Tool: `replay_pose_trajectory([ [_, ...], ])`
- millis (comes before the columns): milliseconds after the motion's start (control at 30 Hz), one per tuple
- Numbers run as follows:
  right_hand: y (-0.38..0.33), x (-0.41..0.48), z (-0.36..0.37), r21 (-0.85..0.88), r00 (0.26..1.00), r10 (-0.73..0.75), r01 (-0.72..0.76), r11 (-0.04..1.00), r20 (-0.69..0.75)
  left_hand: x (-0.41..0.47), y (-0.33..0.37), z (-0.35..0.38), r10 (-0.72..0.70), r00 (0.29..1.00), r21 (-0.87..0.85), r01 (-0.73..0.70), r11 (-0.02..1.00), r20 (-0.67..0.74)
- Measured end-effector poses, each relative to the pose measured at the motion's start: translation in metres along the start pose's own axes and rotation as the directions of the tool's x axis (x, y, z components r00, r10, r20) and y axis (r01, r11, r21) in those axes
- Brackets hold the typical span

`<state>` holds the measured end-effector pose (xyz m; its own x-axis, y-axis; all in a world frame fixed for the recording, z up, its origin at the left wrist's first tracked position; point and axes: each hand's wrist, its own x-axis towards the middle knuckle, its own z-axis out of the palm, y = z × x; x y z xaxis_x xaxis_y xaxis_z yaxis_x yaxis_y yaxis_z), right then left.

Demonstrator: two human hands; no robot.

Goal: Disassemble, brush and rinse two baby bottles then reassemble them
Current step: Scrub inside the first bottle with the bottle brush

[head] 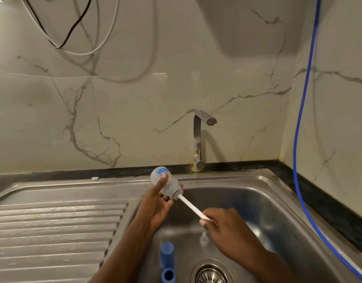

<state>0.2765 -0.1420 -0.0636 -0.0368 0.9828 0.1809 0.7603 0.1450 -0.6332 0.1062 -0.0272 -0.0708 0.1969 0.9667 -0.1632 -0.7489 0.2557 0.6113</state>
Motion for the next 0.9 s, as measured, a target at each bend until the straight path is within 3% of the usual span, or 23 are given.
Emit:
replay_pose_trajectory([
  [33, -0.006, -0.001, -0.003, 0.273, 0.990, 0.074, -0.105, 0.956, 0.121, -0.002, 0.003, -0.001, -0.005, 0.998, -0.060, 0.008, 0.998, 0.064],
  [67, -0.012, -0.001, -0.008, 0.523, 0.947, 0.135, -0.276, 0.807, 0.292, -0.003, 0.007, -0.003, -0.020, 0.990, -0.119, 0.037, 0.992, 0.143],
  [100, -0.016, -0.002, -0.013, 0.645, 0.891, 0.137, -0.412, 0.644, 0.432, -0.006, 0.011, -0.004, -0.037, 0.975, -0.155, 0.072, 0.985, 0.218],
  [133, -0.016, -0.003, -0.017, 0.681, 0.862, 0.119, -0.467, 0.564, 0.493, -0.008, 0.013, -0.005, -0.053, 0.962, -0.162, 0.099, 0.982, 0.266],
  [167, -0.015, -0.004, -0.018, 0.683, 0.861, 0.113, -0.467, 0.561, 0.496, -0.008, 0.013, -0.006, -0.076, 0.961, -0.132, 0.115, 0.985, 0.266],
  [200, -0.015, -0.004, -0.016, 0.652, 0.886, 0.136, -0.423, 0.629, 0.444, -0.007, 0.011, -0.007, -0.096, 0.969, -0.066, 0.114, 0.991, 0.228],
  [233, -0.013, -0.005, -0.012, 0.540, 0.928, 0.174, -0.336, 0.771, 0.329, -0.006, 0.009, -0.007, -0.108, 0.981, 0.016, 0.107, 0.994, 0.164],
  [267, -0.010, -0.006, -0.008, 0.308, 0.968, 0.174, -0.225, 0.924, 0.183, -0.004, 0.006, -0.007, -0.110, 0.989, 0.081, 0.102, 0.992, 0.099],
  [300, -0.004, -0.005, -0.005, 0.017, 0.989, 0.126, -0.128, 0.992, 0.076, -0.003, 0.003, -0.004, -0.103, 0.994, 0.117, 0.098, 0.988, 0.045],
  [333, 0.002, -0.006, -0.003, -0.199, 0.995, 0.097, -0.095, 0.975, 0.002, -0.002, 0.001, -0.002, -0.092, 0.996, 0.126, 0.091, 0.988, 0.004],
  [367, 0.005, -0.005, -0.002, -0.300, 0.995, 0.091, -0.102, 0.949, -0.049, -0.001, -0.001, 0.001, -0.080, 0.996, 0.123, 0.083, 0.989, -0.029],
  [467, 0.003, -0.004, 0.000, -0.335, 0.995, 0.071, -0.091, 0.938, -0.072, 0.000, -0.003, 0.002, -0.062, 0.996, 0.104, 0.068, 0.992, -0.063],
  [500, 0.000, -0.003, 0.000, -0.225, 0.997, 0.075, -0.073, 0.972, 0.001, -0.003, -0.001, 0.001, -0.071, 0.997, 0.084, 0.072, 0.994, -0.022],
  [533, -0.004, -0.003, -0.003, 0.040, 0.986, 0.119, -0.124, 0.991, 0.121, -0.005, 0.004, 0.000, -0.090, 0.995, 0.055, 0.087, 0.995, 0.052],
  [567, -0.011, -0.003, -0.009, 0.366, 0.930, 0.182, -0.298, 0.882, 0.319, -0.008, 0.009, -0.001, -0.116, 0.982, 0.032, 0.112, 0.993, 0.147],
  [600, -0.015, -0.003, -0.016, 0.566, 0.852, 0.177, -0.468, 0.679, 0.493, -0.011, 0.013, -0.001, -0.131, 0.965, 0.014, 0.131, 0.991, 0.229],
  [633, -0.015, -0.003, -0.021, 0.638, 0.808, 0.144, -0.547, 0.542, 0.571, -0.012, 0.016, -0.001, -0.128, 0.952, -0.008, 0.135, 0.991, 0.278],
  [667, -0.012, -0.003, -0.023, 0.644, 0.802, 0.125, -0.551, 0.531, 0.584, -0.013, 0.017, 0.000, -0.116, 0.950, -0.026, 0.129, 0.991, 0.290],
  [733, -0.012, -0.003, -0.018, 0.552, 0.858, 0.161, -0.445, 0.705, 0.487, -0.009, 0.013, -0.002, -0.074, 0.972, -0.030, 0.083, 0.996, 0.223],
  [800, -0.011, -0.007, -0.005, 0.337, 0.957, 0.129, -0.215, 0.917, 0.260, -0.004, 0.008, -0.006, -0.039, 0.990, -0.007, 0.041, 0.999, 0.133],
  [900, 0.006, -0.004, 0.003, 0.030, 0.999, -0.031, 0.030, 0.999, 0.021, -0.001, 0.008, -0.009, 0.004, 0.995, 0.017, -0.006, 1.000, 0.099],
])
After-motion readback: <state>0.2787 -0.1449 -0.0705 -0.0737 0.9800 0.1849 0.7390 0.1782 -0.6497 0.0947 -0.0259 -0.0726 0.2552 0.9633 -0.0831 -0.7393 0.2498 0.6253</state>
